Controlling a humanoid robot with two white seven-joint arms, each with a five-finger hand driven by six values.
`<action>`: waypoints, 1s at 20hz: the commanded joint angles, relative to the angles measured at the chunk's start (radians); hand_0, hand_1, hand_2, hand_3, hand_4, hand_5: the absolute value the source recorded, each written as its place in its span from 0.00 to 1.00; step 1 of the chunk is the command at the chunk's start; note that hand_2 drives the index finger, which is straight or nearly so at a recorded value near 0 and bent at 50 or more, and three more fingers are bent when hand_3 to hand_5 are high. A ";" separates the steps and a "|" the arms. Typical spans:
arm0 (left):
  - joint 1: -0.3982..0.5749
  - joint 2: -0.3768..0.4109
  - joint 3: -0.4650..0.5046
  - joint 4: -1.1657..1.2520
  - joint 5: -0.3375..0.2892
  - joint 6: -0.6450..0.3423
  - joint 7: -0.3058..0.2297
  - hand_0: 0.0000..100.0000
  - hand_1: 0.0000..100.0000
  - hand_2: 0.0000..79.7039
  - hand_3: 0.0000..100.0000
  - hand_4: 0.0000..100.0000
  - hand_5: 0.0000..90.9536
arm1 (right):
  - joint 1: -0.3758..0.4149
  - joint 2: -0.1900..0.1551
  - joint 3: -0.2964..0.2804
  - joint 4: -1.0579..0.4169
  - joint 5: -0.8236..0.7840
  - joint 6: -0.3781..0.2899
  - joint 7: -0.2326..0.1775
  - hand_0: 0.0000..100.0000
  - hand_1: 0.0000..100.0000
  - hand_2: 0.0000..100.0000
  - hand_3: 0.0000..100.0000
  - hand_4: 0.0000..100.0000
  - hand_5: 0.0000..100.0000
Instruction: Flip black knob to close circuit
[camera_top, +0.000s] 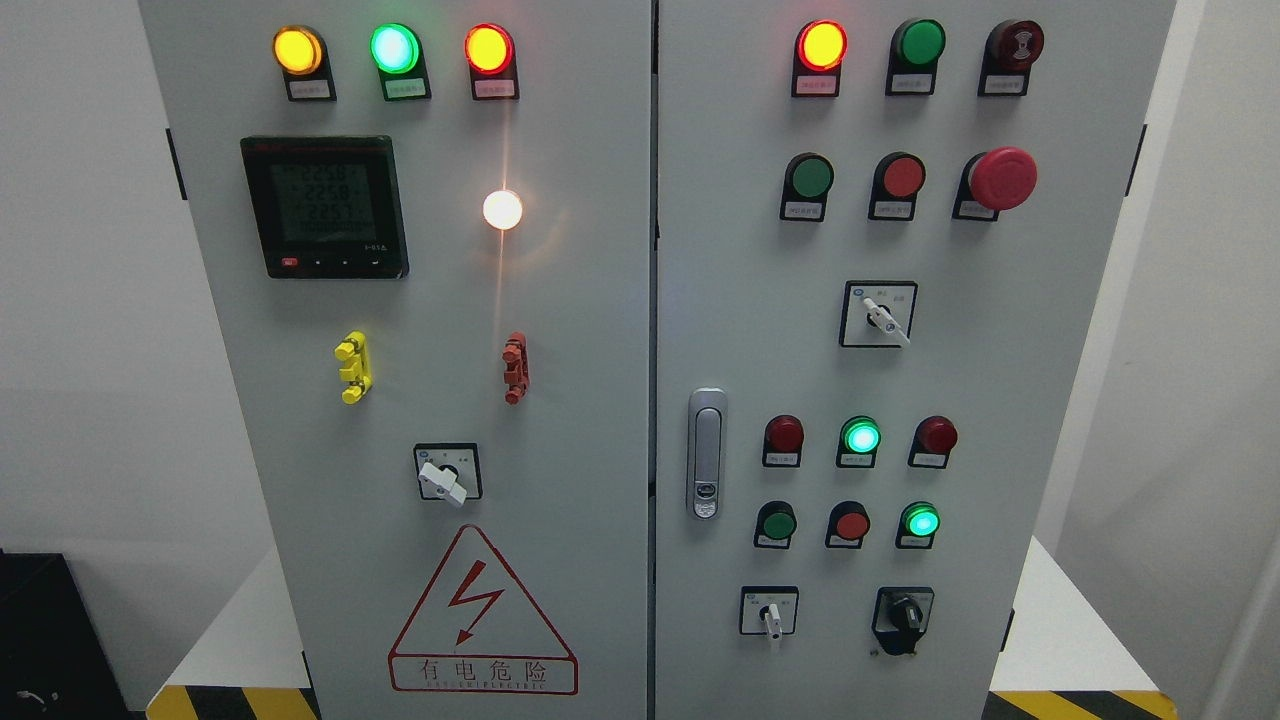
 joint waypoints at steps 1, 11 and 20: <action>0.000 0.000 0.000 0.000 0.000 0.000 0.001 0.12 0.56 0.00 0.00 0.00 0.00 | 0.007 -0.015 -0.012 -0.446 0.250 0.034 0.000 0.00 0.10 0.00 0.00 0.00 0.00; 0.000 0.000 0.000 0.000 0.000 0.000 0.001 0.12 0.56 0.00 0.00 0.00 0.00 | -0.004 -0.009 -0.052 -0.891 0.604 0.034 0.039 0.00 0.10 0.40 0.47 0.34 0.06; 0.000 0.000 0.000 0.000 0.000 0.000 0.001 0.12 0.56 0.00 0.00 0.00 0.00 | -0.017 0.006 -0.059 -1.230 0.843 0.040 0.037 0.00 0.08 0.74 0.84 0.72 0.62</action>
